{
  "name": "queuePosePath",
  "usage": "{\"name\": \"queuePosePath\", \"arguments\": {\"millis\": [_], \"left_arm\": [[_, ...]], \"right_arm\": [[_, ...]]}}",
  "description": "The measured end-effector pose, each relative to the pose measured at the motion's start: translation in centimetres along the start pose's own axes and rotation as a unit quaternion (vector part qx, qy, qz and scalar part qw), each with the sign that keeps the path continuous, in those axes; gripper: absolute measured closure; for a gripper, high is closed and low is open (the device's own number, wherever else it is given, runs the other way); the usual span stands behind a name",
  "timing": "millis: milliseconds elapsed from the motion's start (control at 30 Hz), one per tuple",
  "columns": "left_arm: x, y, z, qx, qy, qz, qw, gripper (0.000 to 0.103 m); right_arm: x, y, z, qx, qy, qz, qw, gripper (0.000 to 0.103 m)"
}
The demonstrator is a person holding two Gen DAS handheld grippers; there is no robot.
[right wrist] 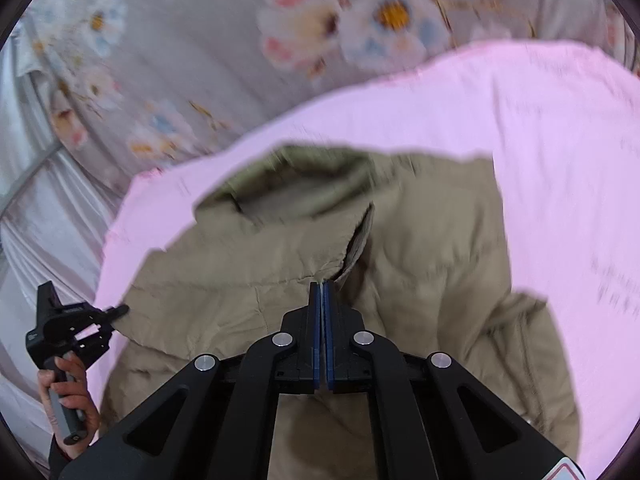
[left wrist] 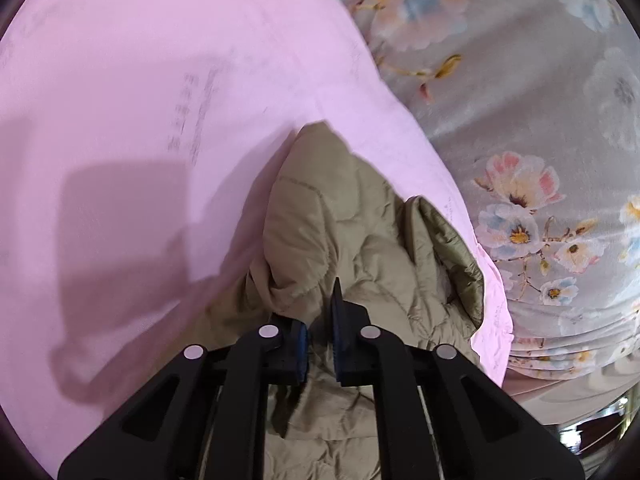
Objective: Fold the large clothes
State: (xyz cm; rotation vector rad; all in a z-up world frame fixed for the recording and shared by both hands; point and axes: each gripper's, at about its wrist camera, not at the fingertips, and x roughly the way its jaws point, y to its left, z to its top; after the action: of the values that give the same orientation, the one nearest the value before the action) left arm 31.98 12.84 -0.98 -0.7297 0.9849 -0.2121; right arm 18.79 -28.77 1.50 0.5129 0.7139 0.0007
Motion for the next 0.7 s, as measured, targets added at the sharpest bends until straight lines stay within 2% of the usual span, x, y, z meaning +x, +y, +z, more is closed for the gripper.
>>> {"name": "queuePosePath", "arguments": {"millis": [100,167,300,367,600,700], "left_arm": [[-2.3,-2.8,-0.9,0.062,-0.042,0.025,0.9969,0.097],[-2.4,-3.8,-1.9,0.098,-0.049,0.049,0.9928,0.097],[0.7,-3.8,-4.5,0.164,-0.045,0.133,0.9764,0.097],[2.2,-2.8,-5.4,0.179,-0.043,0.155,0.9707,0.097],[3.2,-3.1,-7.0,0.235,-0.074,0.196,0.9493,0.096],[2.7,-3.3,-7.0,0.239,-0.082,0.198,0.9469,0.092]], "right_arm": [[-3.1,1.5,1.2,-0.032,-0.052,-0.006,0.998,0.101],[-3.4,1.9,0.6,-0.063,-0.059,-0.040,0.995,0.101],[0.5,0.0,-2.2,-0.077,0.003,-0.089,0.993,0.102],[2.4,-1.1,-3.9,-0.075,0.028,-0.100,0.992,0.101],[4.2,-1.6,-4.9,-0.078,0.054,-0.101,0.990,0.099],[3.8,-2.0,-4.9,-0.068,0.057,-0.092,0.992,0.097]]}}
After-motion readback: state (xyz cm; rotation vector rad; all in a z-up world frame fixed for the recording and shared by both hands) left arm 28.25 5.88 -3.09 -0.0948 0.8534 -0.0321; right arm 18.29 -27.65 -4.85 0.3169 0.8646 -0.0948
